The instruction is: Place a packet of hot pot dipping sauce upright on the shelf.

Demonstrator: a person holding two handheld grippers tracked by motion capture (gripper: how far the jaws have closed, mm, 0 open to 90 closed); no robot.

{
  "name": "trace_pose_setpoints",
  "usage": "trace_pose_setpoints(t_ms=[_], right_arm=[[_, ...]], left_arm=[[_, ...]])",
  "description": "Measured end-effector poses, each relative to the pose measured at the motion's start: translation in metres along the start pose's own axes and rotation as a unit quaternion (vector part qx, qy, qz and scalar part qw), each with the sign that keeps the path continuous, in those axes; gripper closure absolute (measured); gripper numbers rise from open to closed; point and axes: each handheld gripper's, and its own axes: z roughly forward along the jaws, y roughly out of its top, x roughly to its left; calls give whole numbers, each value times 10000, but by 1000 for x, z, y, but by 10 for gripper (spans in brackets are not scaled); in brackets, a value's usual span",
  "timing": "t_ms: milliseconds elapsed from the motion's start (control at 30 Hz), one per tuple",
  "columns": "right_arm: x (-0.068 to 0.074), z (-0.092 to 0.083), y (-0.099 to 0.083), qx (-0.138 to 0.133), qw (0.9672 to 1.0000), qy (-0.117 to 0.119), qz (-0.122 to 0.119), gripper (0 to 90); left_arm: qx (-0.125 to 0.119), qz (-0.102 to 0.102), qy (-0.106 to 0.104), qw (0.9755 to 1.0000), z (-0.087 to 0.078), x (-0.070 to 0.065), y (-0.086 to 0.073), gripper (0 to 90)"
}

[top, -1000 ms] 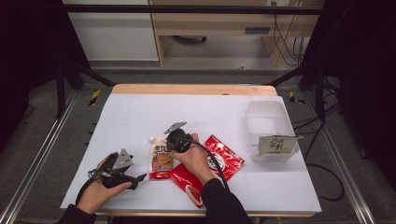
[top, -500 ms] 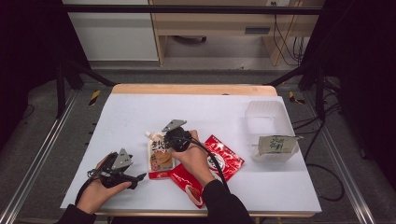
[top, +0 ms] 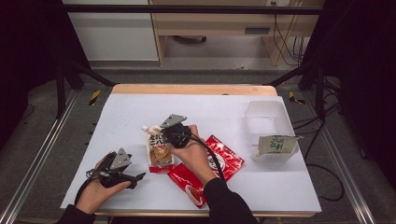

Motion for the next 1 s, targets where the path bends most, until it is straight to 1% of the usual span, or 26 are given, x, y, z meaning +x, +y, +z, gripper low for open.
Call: trace_pose_setpoints(t_ms=[67, 233, 267, 533, 567, 633, 767, 1000], right_arm=[[-3, -4, 3, -43, 10000, -33, 1, 898], [-1, -9, 7, -128, 9999, 10, -74, 898], [3, -12, 9, -184, 9997, 39, -173, 897], [13, -28, 11, -302, 9985, 151, -425, 897], [13, -28, 11, -302, 9985, 151, -425, 897], [17, -34, 12, -343, 9979, 209, -512, 897], [22, -40, 12, -376, 9971, 256, -614, 897], [27, -50, 9, -417, 9961, 309, -707, 896]], left_arm=[[-7, 2, 2, 10000, 0, 0, 0, 143], [-21, -17, 6, 10000, -1, 0, 0, 143], [-29, -15, 15, 10000, -1, 0, 0, 143], [-72, -30, 25, 10000, -2, 1, 0, 143], [-72, -30, 25, 10000, -2, 1, 0, 143], [-101, -29, 24, 9999, -3, 1, 1, 143], [-135, -40, 24, 9999, -5, 1, 1, 143], [-214, -93, 6, 9997, -7, 3, 0, 143]])
